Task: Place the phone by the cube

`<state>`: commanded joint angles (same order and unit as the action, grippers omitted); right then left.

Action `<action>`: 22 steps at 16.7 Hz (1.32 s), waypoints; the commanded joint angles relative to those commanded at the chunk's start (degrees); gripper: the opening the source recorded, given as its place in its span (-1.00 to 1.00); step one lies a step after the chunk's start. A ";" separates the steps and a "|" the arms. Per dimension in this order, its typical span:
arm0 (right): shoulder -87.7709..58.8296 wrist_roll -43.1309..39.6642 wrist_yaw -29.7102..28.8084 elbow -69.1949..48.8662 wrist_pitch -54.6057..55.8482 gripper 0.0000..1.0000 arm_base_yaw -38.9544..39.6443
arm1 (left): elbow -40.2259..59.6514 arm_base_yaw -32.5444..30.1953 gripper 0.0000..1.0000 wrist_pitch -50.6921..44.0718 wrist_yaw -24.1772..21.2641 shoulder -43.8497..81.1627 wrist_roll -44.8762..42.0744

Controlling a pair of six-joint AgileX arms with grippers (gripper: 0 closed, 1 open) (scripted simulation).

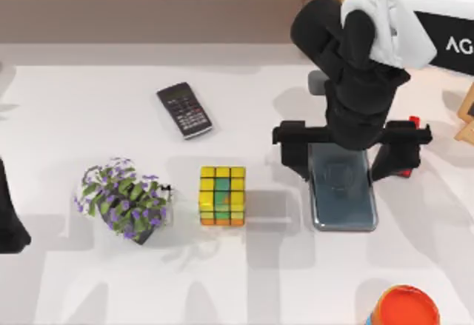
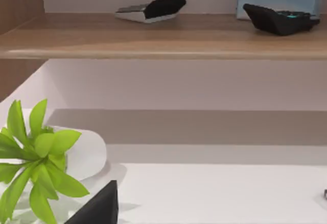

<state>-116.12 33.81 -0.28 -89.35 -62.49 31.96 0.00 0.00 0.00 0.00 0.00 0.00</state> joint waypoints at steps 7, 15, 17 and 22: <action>3.14 2.74 -0.65 -0.77 0.31 -1.00 -0.07 | 0.00 0.00 1.00 0.00 0.00 0.00 0.00; 9.03 6.80 -1.97 -1.93 1.89 -1.00 -0.21 | 0.00 0.00 1.00 0.00 0.00 0.00 0.00; 10.36 7.66 -2.25 -2.26 2.42 -1.00 -0.25 | 0.00 0.00 1.00 0.00 0.00 0.00 0.00; 12.68 8.91 -2.68 -2.91 4.06 -1.00 -0.32 | 0.00 0.00 1.00 0.00 0.00 0.00 0.00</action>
<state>-103.44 42.73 -2.96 -92.27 -58.43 31.64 0.00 0.00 0.00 0.00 0.00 0.00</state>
